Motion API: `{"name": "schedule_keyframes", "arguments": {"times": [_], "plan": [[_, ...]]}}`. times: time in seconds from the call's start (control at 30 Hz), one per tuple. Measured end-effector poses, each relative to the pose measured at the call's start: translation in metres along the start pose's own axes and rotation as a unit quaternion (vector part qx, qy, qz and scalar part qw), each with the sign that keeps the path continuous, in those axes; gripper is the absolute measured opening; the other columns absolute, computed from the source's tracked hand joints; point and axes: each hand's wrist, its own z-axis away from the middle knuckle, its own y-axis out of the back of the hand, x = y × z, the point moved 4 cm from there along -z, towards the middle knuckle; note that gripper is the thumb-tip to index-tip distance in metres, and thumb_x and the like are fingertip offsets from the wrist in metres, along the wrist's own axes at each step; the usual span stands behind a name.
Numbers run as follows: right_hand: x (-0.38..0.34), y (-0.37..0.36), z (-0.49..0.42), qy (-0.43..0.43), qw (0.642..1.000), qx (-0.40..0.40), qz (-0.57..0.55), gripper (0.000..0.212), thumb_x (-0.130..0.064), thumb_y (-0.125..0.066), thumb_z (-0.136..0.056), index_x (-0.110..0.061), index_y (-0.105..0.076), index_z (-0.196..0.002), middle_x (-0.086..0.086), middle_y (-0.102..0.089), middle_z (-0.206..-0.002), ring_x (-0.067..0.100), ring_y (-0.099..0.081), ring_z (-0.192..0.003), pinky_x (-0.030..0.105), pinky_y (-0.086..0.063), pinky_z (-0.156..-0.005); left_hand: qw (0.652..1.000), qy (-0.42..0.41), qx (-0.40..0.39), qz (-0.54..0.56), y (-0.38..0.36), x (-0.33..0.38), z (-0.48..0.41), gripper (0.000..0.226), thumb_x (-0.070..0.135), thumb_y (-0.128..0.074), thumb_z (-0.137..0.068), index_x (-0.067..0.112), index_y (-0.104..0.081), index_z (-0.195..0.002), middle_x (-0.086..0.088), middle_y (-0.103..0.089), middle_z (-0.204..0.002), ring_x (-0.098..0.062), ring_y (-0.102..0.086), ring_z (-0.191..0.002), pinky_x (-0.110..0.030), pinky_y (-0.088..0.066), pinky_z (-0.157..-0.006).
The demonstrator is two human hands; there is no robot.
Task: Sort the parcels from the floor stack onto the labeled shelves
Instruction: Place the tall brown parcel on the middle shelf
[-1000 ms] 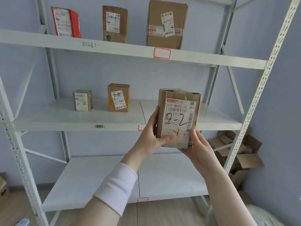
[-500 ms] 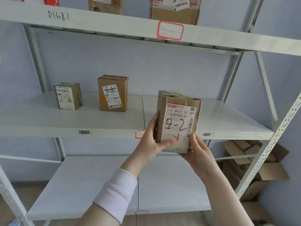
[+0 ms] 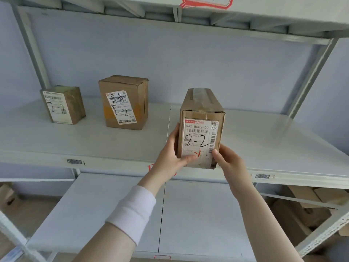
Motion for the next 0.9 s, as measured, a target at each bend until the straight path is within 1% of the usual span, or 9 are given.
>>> {"name": "schedule_keyframes", "arguments": {"times": [0.07,0.17,0.27,0.33,0.47,0.57,0.7,0.77,0.9], "plan": [[0.009,0.002,-0.021,-0.005,1.000,0.002,0.027,0.028,-0.012,-0.052,-0.094,-0.013,-0.063,-0.120,-0.011,-0.068,-0.099,-0.016,-0.060,-0.077,0.003,-0.044,-0.067,1.000,0.004,0.004,-0.017,0.000,-0.011,-0.019,0.095,0.009,-0.077,-0.073,0.021,-0.019,-0.147,0.009,-0.047,-0.140,-0.004,-0.044,-0.128,-0.026,-0.037,-0.108],[0.021,0.004,-0.051,-0.017,0.999,0.012,0.050,0.029,-0.010,-0.054,-0.093,-0.010,-0.062,-0.120,-0.010,-0.067,-0.096,-0.017,-0.060,-0.073,0.002,-0.044,-0.065,0.999,0.007,0.002,-0.033,-0.002,-0.024,-0.046,0.095,0.012,-0.077,-0.074,0.022,-0.018,-0.148,0.011,-0.047,-0.139,-0.002,-0.044,-0.125,-0.024,-0.037,-0.106],[0.033,0.007,-0.077,-0.028,0.998,0.013,0.052,0.032,-0.008,-0.055,-0.092,-0.006,-0.059,-0.123,-0.001,-0.067,-0.107,-0.017,-0.061,-0.080,0.004,-0.047,-0.069,0.999,0.012,0.004,-0.045,-0.006,-0.035,-0.071,0.094,0.011,-0.076,-0.075,0.021,-0.018,-0.148,0.009,-0.047,-0.139,-0.003,-0.044,-0.123,-0.021,-0.037,-0.102],[0.041,0.009,-0.090,-0.036,0.998,0.005,0.053,0.033,-0.007,-0.055,-0.091,-0.004,-0.057,-0.124,0.000,-0.067,-0.110,-0.013,-0.062,-0.085,0.005,-0.048,-0.072,0.999,0.015,0.007,-0.051,-0.008,-0.041,-0.083,0.094,0.009,-0.077,-0.074,0.020,-0.019,-0.147,0.009,-0.049,-0.138,-0.003,-0.045,-0.122,-0.021,-0.037,-0.101],[0.057,0.010,-0.108,-0.054,0.997,-0.015,0.050,0.036,-0.006,-0.056,-0.091,-0.002,-0.053,-0.127,0.006,-0.065,-0.120,0.010,-0.061,-0.108,0.011,-0.051,-0.084,0.997,0.034,0.018,-0.068,-0.011,-0.054,-0.099,0.093,0.007,-0.077,-0.073,0.018,-0.021,-0.147,0.008,-0.050,-0.136,-0.006,-0.046,-0.124,-0.015,-0.036,-0.097],[0.064,0.012,-0.117,-0.060,0.997,-0.026,0.045,0.038,-0.005,-0.054,-0.092,0.000,-0.050,-0.129,0.006,-0.062,-0.124,0.014,-0.058,-0.116,0.010,-0.050,-0.083,0.995,0.039,0.023,-0.085,-0.013,-0.057,-0.108,0.094,0.008,-0.077,-0.073,0.018,-0.020,-0.147,0.007,-0.049,-0.137,-0.007,-0.045,-0.125,-0.016,-0.035,-0.096],[0.067,0.014,-0.124,-0.058,0.997,-0.035,0.037,0.037,-0.005,-0.053,-0.092,0.000,-0.049,-0.129,0.005,-0.061,-0.125,0.012,-0.057,-0.114,0.008,-0.049,-0.082,0.994,0.046,0.026,-0.100,-0.017,-0.058,-0.115,0.093,0.008,-0.076,-0.074,0.017,-0.020,-0.147,0.007,-0.048,-0.139,-0.005,-0.044,-0.124,-0.015,-0.034,-0.096],[0.067,0.014,-0.125,-0.056,0.997,-0.038,0.034,0.036,-0.004,-0.052,-0.093,-0.002,-0.049,-0.129,0.003,-0.061,-0.123,0.007,-0.058,-0.110,0.007,-0.049,-0.081,0.993,0.051,0.027,-0.099,-0.018,-0.059,-0.116,0.091,0.006,-0.075,-0.075,0.016,-0.021,-0.147,0.012,-0.049,-0.132,-0.001,-0.044,-0.119,-0.013,-0.034,-0.093],[0.066,0.014,-0.127,-0.051,0.997,-0.045,0.040,0.033,-0.005,-0.050,-0.094,-0.008,-0.051,-0.127,-0.005,-0.062,-0.115,-0.006,-0.057,-0.101,0.005,-0.047,-0.079,0.992,0.055,0.036,-0.109,-0.022,-0.056,-0.117,0.079,0.003,-0.072,-0.077,0.016,-0.029,-0.141,0.020,-0.047,-0.114,0.001,-0.044,-0.112,0.003,-0.037,-0.076]]}}
